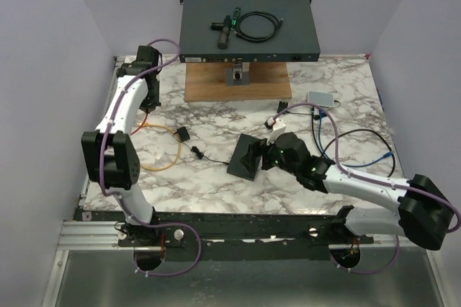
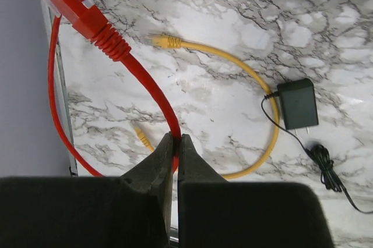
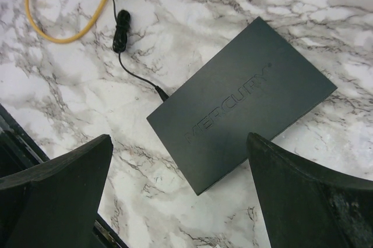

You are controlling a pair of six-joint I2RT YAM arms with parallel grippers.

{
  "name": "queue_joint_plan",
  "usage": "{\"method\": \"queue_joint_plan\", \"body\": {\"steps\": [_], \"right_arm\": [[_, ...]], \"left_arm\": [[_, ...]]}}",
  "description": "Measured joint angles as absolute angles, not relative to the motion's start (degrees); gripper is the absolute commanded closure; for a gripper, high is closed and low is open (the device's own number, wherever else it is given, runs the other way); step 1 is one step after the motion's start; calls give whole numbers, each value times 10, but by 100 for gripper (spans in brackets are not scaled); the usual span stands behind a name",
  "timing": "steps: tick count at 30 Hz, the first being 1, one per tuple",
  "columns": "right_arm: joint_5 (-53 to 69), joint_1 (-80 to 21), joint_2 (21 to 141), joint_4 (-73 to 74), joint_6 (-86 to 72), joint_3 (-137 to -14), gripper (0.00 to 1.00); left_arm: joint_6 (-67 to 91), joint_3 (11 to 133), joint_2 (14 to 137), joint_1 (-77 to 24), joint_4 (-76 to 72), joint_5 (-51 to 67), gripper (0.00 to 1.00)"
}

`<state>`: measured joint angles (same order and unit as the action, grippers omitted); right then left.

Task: Insert the plug into the switch port
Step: Pick up the connector from the center of the board.

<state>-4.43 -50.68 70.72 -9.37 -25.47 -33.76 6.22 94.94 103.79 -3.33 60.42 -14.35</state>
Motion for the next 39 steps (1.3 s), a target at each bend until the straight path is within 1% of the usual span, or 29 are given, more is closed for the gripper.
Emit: {"method": "queue_joint_plan", "body": {"steps": [4,8,11,15,21,29,36,39], "right_arm": [[-78,-507,643,-94,-256,-326,0],[-131,-507,584,-93,-264,-322,0],[-162,-507,568,-64,-269,-332,0],[-165,-507,545,-3,-248,-360,0],[-132,-507,493,53,-213,-426,0],[-40,-507,481,70,-189,-484,0],[3,-507,482,89,-192,-534,0],[31,-507,486,86,-196,-559,1]], "left_arm": [[65,908,941,-34,581,-137,100],[67,864,838,-34,562,-99,100],[74,822,755,-37,542,-41,100],[87,769,662,-47,519,40,100],[113,713,554,-82,493,156,100],[140,663,455,-205,446,284,100],[184,568,371,-279,333,394,100],[204,527,359,-311,267,422,100]]}}
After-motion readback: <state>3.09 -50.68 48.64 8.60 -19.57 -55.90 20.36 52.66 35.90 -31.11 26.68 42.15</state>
